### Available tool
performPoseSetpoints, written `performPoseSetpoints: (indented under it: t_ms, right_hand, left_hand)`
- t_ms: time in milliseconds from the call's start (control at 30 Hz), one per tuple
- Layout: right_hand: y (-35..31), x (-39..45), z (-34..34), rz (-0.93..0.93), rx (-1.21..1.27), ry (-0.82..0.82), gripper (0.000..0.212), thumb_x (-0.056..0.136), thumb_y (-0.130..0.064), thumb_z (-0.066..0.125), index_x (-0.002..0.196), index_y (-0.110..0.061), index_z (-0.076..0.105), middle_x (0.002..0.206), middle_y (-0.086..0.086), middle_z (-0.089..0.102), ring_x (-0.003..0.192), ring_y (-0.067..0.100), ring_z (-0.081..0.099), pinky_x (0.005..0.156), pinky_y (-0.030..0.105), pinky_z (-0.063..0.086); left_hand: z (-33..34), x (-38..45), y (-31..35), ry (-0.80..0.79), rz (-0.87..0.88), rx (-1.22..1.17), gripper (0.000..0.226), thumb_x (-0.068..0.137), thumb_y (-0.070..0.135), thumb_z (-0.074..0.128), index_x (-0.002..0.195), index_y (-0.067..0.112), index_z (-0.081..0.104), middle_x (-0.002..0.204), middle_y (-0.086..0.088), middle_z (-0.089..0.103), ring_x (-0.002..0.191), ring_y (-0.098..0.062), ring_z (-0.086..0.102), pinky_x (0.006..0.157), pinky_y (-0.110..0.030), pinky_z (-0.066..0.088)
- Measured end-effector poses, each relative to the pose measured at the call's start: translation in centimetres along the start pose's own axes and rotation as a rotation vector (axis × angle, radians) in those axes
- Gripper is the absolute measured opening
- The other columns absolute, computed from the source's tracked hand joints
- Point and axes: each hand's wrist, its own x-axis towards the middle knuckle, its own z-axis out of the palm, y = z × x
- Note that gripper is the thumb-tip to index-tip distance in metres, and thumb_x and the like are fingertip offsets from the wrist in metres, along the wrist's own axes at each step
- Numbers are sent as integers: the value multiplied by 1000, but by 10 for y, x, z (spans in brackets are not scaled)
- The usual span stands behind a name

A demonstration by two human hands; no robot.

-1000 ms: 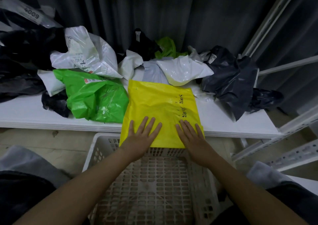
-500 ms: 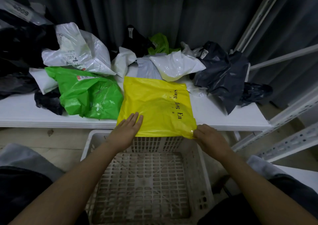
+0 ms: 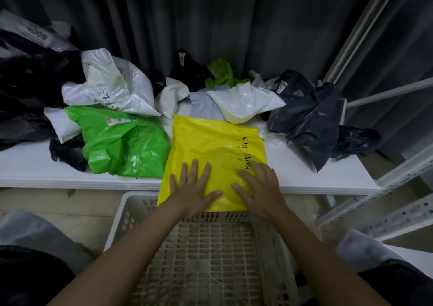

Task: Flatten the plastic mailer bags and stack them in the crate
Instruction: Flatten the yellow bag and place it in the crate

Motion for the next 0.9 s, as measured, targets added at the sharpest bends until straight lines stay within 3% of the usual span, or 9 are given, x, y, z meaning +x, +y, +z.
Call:
performPoseSetpoints:
  t_ms: [67, 167, 267, 333, 633, 800, 900]
  right_hand:
    - [-5, 14, 15, 75, -77, -102, 88, 77, -84, 0, 145, -40, 35, 159, 6, 17, 144, 39, 9, 111, 62, 8]
    - [-5, 24, 37, 137, -143, -142, 86, 71, -85, -11, 147, -50, 8, 162, 1, -4, 145, 41, -7, 111, 65, -3]
    - [-5, 25, 48, 148, -163, -141, 80, 78, -84, 0, 149, -48, 14, 161, 3, 6, 143, 48, 3, 108, 70, 4]
    - [-3, 26, 54, 147, -187, -133, 75, 83, -81, 11, 148, -44, 23, 160, 5, 16, 141, 51, 12, 105, 72, 11]
    - [-2, 29, 64, 122, -275, -50, 69, 87, -75, 22, 145, -40, 35, 156, 10, 28, 136, 51, 26, 103, 71, 18]
    - [-2, 29, 64, 140, -293, -94, 69, 89, -75, 17, 144, -39, 38, 154, 11, 32, 134, 51, 30, 103, 70, 20]
    - [-4, 29, 58, 148, -290, -111, 70, 88, -75, 13, 143, -39, 40, 150, 13, 39, 131, 52, 35, 102, 71, 24]
  left_hand:
    - [7, 15, 9, 158, 5, 31, 77, 82, 80, 7, 148, 45, -11, 155, 2, -29, 142, -29, -27, 111, -62, -8]
    - [24, 34, 1, 277, -2, 112, 78, 74, 76, -9, 147, 47, -9, 158, 0, -21, 144, -35, -19, 108, -68, -2]
    - [35, 40, -7, 332, 19, 171, 66, 88, 67, 13, 149, 42, 14, 160, -6, 8, 144, -44, 10, 102, -74, 12]
    - [42, 46, -10, 373, 24, 187, 63, 90, 62, 23, 149, 40, 24, 158, -8, 20, 141, -46, 21, 101, -73, 11]
    - [53, 52, -11, 492, 28, 227, 61, 90, 57, 29, 148, 37, 29, 156, -11, 25, 139, -46, 25, 102, -71, 14]
    - [52, 52, -10, 451, 17, 247, 60, 91, 58, 27, 147, 35, 32, 154, -14, 29, 138, -47, 27, 102, -70, 15]
    - [46, 48, -5, 402, 0, 193, 62, 91, 61, 15, 145, 36, 35, 153, -14, 31, 139, -47, 25, 103, -70, 11]
